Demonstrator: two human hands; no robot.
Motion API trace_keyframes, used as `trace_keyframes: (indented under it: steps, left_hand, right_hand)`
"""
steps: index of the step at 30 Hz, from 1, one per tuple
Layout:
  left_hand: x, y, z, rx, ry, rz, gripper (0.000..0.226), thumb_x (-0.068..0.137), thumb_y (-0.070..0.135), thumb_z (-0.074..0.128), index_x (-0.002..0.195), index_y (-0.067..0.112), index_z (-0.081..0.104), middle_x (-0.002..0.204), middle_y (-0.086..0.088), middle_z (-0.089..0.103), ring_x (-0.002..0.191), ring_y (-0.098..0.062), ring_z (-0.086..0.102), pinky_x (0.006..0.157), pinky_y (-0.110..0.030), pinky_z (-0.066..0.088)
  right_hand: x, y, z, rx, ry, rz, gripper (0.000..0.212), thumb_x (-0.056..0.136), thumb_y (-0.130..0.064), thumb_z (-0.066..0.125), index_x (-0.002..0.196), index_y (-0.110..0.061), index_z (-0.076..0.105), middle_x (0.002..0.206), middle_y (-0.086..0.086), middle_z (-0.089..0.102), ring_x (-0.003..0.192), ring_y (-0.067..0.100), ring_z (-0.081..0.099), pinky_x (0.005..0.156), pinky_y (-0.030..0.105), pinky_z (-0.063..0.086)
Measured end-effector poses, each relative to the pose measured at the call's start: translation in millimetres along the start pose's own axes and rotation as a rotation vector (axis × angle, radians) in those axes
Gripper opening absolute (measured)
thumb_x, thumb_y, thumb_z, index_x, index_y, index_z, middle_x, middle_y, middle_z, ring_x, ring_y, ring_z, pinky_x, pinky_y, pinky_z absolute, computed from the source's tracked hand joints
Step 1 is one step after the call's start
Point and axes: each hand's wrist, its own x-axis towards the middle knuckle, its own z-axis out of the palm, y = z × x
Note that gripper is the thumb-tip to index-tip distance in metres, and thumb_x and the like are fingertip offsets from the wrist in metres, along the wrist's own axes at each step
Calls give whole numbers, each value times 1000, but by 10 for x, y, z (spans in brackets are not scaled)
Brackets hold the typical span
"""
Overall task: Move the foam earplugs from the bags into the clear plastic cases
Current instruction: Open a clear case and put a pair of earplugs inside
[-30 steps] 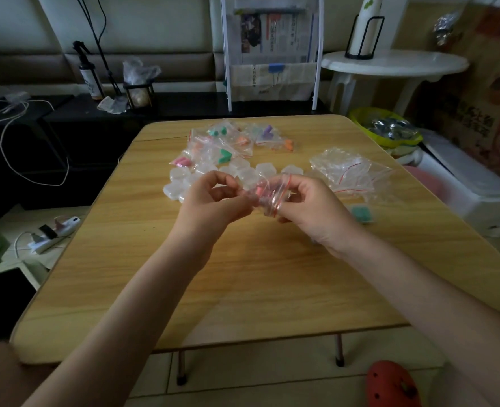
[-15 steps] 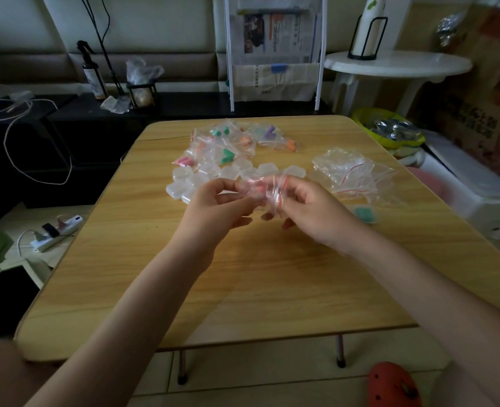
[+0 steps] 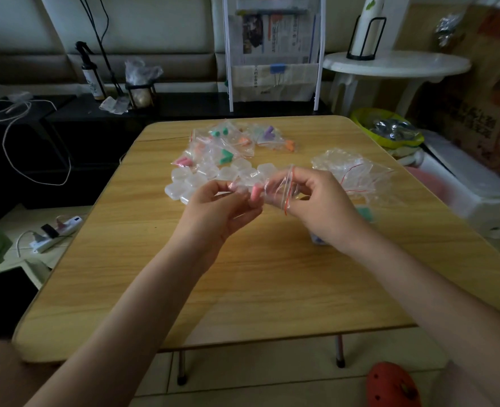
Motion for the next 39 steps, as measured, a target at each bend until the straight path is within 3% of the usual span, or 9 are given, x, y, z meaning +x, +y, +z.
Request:
trace_keyframes:
  steps: [5,11,17,21,27,31,33,36,39]
  left_hand:
    - [-30,32,6,31,-18,15,17,82,-9,60,82,5,51,83,-13,65,73,-18,69,67,-24,57]
    - [-26,8,16,33,30,51,20,84,-4,62,79,8,47,83,-14,62,69,-15,68,69,-24,58]
    - [25,-67,9,68,53,-10,7,91,6,58,88,0,59,81,-10,61,70,-11,65,69,-21,55]
    - [39,-42,14,39,135,-31,10,97,8,49,93,1,54,87,-11,58,81,-21,66,71,-29,59]
    - [26,5,8,-29,109,-43,16,97,6,48,108,-6,52,95,-18,59,80,-24,68,70,-29,59]
    - [18,10,19,-204,72,-132,10,97,2,45,94,-5,52,86,-19,60,74,-24,68,68,-31,60]
    - [9,16,34,-278,44,-189,8,97,2,44,94,-1,50,80,-18,64,72,-26,69,70,-36,60]
    - [-12,32,69,-303,12,-237,12,98,4,41,87,4,46,87,-22,64,76,-30,68,74,-39,58]
    - [-19,40,76,-308,-21,-250,13,98,4,39,106,-2,48,88,-23,64,70,-28,70,65,-35,60]
  right_hand:
    - [-15,-5,36,91,-89,32,31,78,-14,74,102,-31,64,95,-20,64,85,-13,60,73,5,46]
    - [-8,57,78,119,-30,65,20,79,-14,75,91,-29,69,82,-9,70,77,13,66,68,26,54]
    - [-10,35,76,200,76,74,16,74,-13,79,78,-27,70,64,-12,68,63,5,63,56,17,51]
    - [-11,28,44,185,91,70,12,80,-10,73,83,-22,73,71,-7,72,59,5,64,51,17,49]
    - [14,54,4,255,94,93,8,88,-2,63,92,-9,66,83,7,73,64,17,70,53,20,52]
    - [-19,92,22,111,5,24,8,89,-3,62,95,-8,61,90,9,69,70,16,70,57,26,56]
    - [-31,94,32,62,-50,-24,15,88,-6,64,95,-16,57,93,5,63,71,16,68,57,31,58]
    - [-27,70,33,4,-82,-86,16,87,-8,66,98,-17,59,91,-2,58,69,14,63,56,30,57]
    - [-7,67,7,-122,-95,-118,22,86,-4,65,109,-8,64,90,-2,59,69,11,63,59,26,58]
